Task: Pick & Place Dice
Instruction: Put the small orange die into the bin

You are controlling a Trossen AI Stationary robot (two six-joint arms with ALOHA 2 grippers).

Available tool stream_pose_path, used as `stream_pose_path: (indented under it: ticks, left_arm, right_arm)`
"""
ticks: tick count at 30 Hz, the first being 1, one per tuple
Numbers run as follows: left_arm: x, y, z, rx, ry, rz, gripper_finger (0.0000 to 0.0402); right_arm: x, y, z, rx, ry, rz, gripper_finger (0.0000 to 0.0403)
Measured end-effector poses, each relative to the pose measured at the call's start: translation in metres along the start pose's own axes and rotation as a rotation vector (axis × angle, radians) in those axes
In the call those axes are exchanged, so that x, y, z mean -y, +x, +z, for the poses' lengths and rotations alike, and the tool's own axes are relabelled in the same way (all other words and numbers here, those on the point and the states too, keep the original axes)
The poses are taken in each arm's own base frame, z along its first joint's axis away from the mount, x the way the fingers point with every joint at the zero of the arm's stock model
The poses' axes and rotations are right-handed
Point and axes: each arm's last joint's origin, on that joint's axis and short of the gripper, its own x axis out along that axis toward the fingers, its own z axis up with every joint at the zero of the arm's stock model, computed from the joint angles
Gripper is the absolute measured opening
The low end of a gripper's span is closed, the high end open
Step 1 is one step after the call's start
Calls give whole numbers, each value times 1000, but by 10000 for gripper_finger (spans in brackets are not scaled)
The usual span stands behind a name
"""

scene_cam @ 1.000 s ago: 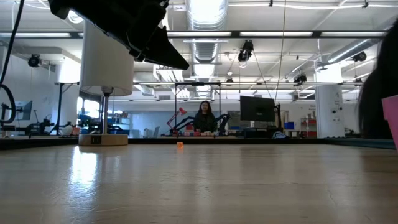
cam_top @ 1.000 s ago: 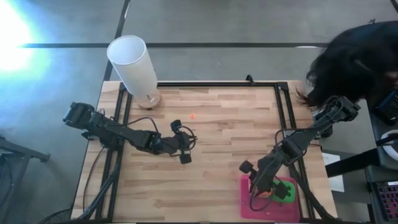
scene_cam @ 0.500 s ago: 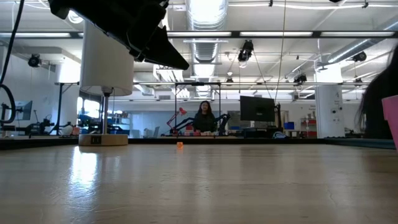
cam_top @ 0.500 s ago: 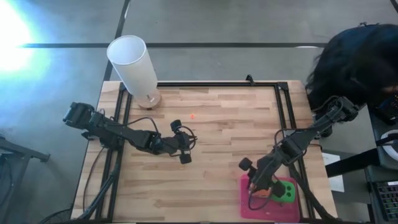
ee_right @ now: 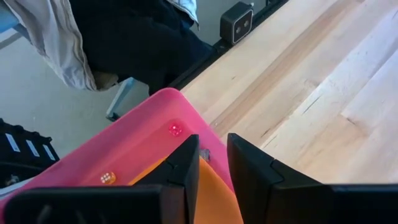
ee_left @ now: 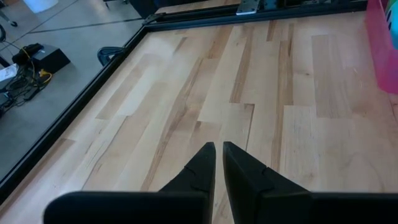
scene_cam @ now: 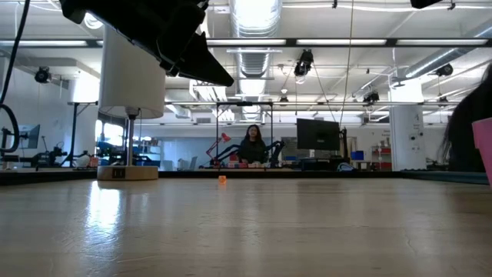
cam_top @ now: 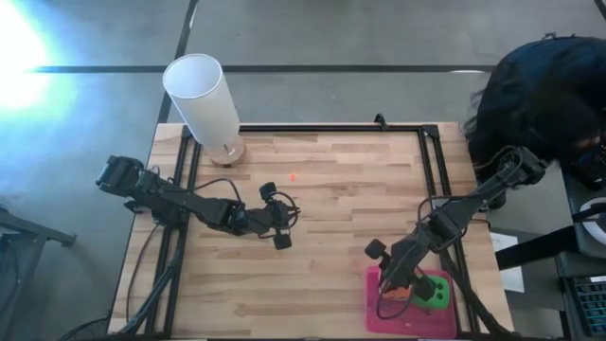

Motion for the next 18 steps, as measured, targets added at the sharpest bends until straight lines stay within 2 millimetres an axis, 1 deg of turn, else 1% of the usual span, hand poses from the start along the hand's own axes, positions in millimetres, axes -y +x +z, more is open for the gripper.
stream_pose_path:
  ticks: [5, 12, 15, 18]
  left_arm:
    - [0, 0, 0, 0, 0, 0, 36]
    - [0, 0, 0, 0, 0, 0, 36]
    - [0, 0, -1, -5, 3, 0, 35]
    - [0, 0, -2, -22, -2, 2, 35]
  right_arm:
    - [0, -2, 4, 13, -4, -1, 72]
    - [-1, -11, 18, 58, -32, -6, 68]
    - [0, -14, 22, 53, -73, -68, 70]
    - [3, -17, 22, 41, -104, -211, 67]
